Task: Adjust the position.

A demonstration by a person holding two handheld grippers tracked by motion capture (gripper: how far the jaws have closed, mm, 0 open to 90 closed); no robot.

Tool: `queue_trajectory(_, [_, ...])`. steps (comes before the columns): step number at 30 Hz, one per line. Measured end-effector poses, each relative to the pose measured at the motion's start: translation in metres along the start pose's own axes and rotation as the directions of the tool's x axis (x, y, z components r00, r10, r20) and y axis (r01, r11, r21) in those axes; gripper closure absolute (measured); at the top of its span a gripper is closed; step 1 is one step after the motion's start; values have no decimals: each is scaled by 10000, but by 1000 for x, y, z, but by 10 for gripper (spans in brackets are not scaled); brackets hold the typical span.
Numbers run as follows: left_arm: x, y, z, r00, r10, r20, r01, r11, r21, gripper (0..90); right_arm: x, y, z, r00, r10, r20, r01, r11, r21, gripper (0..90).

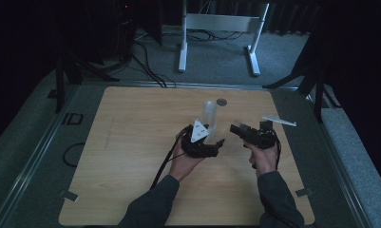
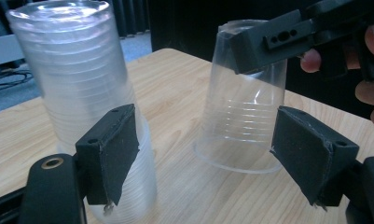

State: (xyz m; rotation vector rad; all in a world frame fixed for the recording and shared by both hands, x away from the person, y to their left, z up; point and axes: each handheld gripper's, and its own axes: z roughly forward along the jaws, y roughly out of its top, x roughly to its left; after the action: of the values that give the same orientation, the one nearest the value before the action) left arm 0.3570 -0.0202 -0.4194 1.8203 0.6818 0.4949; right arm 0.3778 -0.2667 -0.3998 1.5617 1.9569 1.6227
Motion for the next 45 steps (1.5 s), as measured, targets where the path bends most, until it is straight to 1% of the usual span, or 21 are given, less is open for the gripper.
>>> queue_trajectory(5, [-3, 0, 6, 9999, 11, 105, -12, 10000, 68, 219, -2, 0, 0, 9997, 204, -163, -205, 9998, -30, 409])
queue_trajectory(10, [-6, 0, 9, 9999, 62, 150, -63, 10000, 65, 214, -2, -1, 0, 9995, 253, -191, -254, 9997, -39, 409])
queue_trajectory(11, [-8, -1, 12, 9998, 94, 160, -96, 9999, 108, 214, -2, -1, 0, 9995, 253, -191, -254, 9997, -39, 409])
queue_trajectory(16, [-9, -2, 14, 9997, 122, 192, -125, 9998, 152, 207, -1, -5, 0, 9988, 437, -236, -443, 9987, -235, 410])
queue_trajectory(21, [-10, -4, 16, 9996, 165, 209, -169, 9997, 185, 204, -2, -13, 0, 9974, 675, -235, -685, 9965, -473, 410])
queue_trajectory(24, [-11, -6, 19, 9997, 93, 228, -97, 9997, 208, 203, -2, -16, 1, 9967, 767, -262, -782, 9952, -591, 410])
queue_trajectory(28, [-13, -9, 23, 9995, 172, 276, -180, 9995, 271, 195, -1, -20, 2, 9964, 778, -338, -796, 9952, -575, 410])
queue_trajectory(30, [-13, -10, 24, 9993, 138, 337, -147, 9996, 258, 192, -1, -20, 2, 9960, 818, -366, -840, 9945, -625, 411])
queue_trajectory(33, [-14, -11, 26, 9991, 157, 400, -166, 9996, 228, 189, -2, -21, 2, 9935, 988, -559, -1025, 9925, -664, 410])
queue_trajectory(35, [-15, -12, 27, 9989, 186, 421, -195, 9996, 219, 188, -2, -21, 2, 9918, 1122, -609, -1165, 9905, -725, 411])
queue_trajectory(38, [-15, -14, 30, 9987, 146, 492, -154, 9998, 144, 186, -4, -21, 2, 9880, 1315, -809, -1374, 9878, -729, 411])
queue_trajectory(39, [-15, -14, 30, 9987, 146, 492, -154, 9998, 144, 186, -4, -21, 2, 9880, 1315, -809, -1374, 9878, -729, 411])
queue_trajectory(40, [-16, -16, 33, 9988, 59, 477, -64, 9999, 101, 186, -4, -21, 2, 9872, 1354, -839, -1417, 9872, -734, 411])
queue_trajectory(45, [-17, -19, 36, 9985, 29, 546, -32, 10000, 63, 186, -5, -22, 2, 9837, 1489, -1003, -1564, 9852, -708, 411])
